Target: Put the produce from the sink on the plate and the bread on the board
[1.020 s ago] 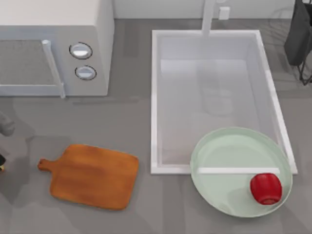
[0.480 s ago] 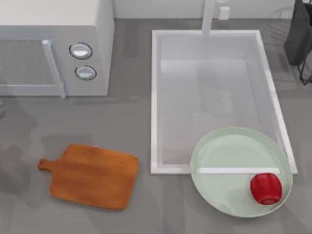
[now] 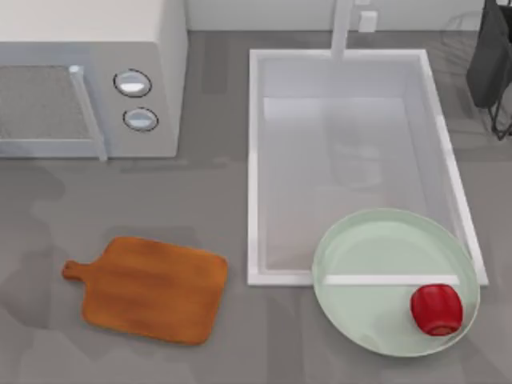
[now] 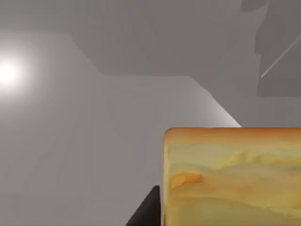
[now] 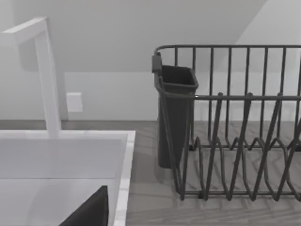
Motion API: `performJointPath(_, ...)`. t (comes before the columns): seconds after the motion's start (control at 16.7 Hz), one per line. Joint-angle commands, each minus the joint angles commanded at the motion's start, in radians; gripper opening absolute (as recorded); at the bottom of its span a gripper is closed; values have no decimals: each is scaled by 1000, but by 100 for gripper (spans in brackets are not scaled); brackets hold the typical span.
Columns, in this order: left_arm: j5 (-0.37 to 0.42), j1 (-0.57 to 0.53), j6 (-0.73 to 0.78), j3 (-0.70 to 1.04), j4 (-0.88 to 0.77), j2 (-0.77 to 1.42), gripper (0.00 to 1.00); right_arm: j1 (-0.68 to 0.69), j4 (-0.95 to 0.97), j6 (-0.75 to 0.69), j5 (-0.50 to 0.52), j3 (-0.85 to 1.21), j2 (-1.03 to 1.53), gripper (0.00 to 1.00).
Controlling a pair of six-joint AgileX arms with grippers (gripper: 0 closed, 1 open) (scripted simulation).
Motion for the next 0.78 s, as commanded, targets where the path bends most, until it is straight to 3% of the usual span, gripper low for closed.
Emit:
performJointPath(0.36,-2,-32,-64,3,8,9,0,0,0,0,0,0,0,100)
performJointPath(0.78,-9,-260,-523,-10,30,41,0,0,0,0,0,0,0,100)
